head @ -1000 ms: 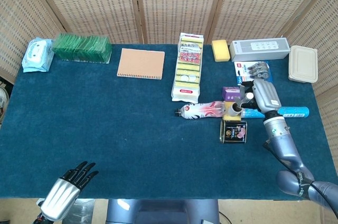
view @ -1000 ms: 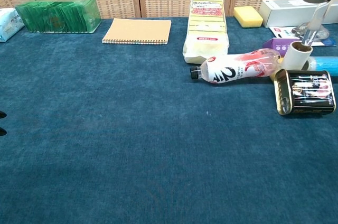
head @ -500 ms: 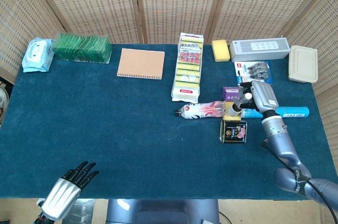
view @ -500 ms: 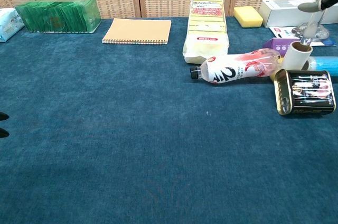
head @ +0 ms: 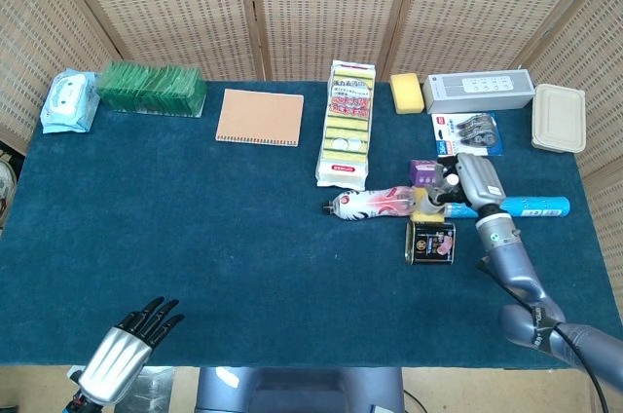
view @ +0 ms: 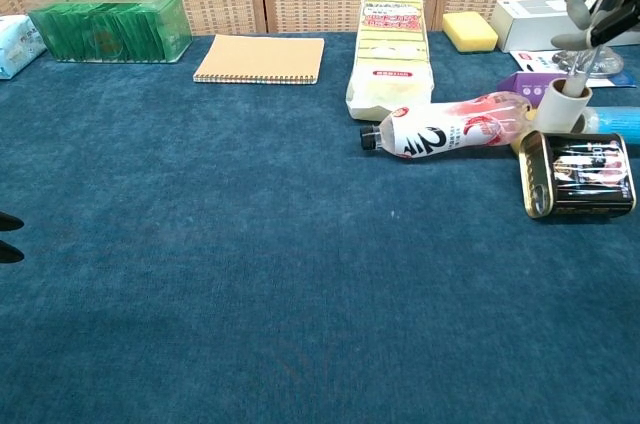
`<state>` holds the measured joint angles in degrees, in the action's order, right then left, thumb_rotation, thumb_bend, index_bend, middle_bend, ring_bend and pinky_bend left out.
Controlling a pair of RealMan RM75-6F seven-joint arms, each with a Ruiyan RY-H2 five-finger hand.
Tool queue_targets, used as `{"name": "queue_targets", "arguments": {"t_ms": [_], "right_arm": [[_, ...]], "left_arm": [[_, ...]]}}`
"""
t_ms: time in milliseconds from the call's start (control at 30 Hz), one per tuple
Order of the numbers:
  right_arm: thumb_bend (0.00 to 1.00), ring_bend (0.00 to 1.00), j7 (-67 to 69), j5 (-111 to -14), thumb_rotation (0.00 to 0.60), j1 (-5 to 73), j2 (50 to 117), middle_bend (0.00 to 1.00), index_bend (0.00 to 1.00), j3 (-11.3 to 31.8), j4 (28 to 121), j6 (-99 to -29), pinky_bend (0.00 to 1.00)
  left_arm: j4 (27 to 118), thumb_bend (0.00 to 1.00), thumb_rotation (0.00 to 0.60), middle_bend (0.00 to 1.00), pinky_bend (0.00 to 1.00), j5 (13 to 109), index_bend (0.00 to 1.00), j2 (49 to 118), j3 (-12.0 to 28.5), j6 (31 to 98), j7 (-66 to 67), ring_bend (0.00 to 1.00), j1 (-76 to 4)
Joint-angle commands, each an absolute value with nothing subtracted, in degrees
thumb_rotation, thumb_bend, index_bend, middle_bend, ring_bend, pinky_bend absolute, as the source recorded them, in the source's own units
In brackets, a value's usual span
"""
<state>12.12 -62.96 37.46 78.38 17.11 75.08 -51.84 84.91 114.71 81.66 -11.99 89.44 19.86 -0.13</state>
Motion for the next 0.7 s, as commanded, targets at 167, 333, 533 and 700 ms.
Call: {"name": "queue_targets", "arguments": {"t_ms": [167,333,533,700], "right_arm": [[0.42,1.0,14.8,-65.6,0.6,37.7,80.9,1.0,0.9,16.3,71.3,-51.7,1.0],[0.38,1.0,18.5,-67.2,0.6,38.0,81.1,1.0,0.87,16.0,69.8,-49.9,0.99],[0.37,0.97,22.6,-69.6,0.6,37.9,81.9,0.9,0.78,15.4,67.2,-49.6,0.88],[0.37,0.84,25.2,-71.2,0.6,38.0,82.5,0.78,0.69,15.0,65.7,-49.5,0.8]], "left_arm": [[85.0,0.28,0.6,0.18,0.41,114.5,0.22,81.7,-11.9,89.2,19.9,0.16,-0.2],[85.0,0.28,0.6,0.18,0.41,114.4,0.22,81.7,-12.0,89.1,20.0,0.16,-0.3],[85.0,0.28,0.6,0.18,0.41,114.4,0.22,81.8,-12.1,89.0,20.2,0.16,-0.3],[85.1,0.28,0.6,0.18,0.41,114.4,0.22,81.7,-12.1,89.1,20.2,0.16,-0.3]]}}
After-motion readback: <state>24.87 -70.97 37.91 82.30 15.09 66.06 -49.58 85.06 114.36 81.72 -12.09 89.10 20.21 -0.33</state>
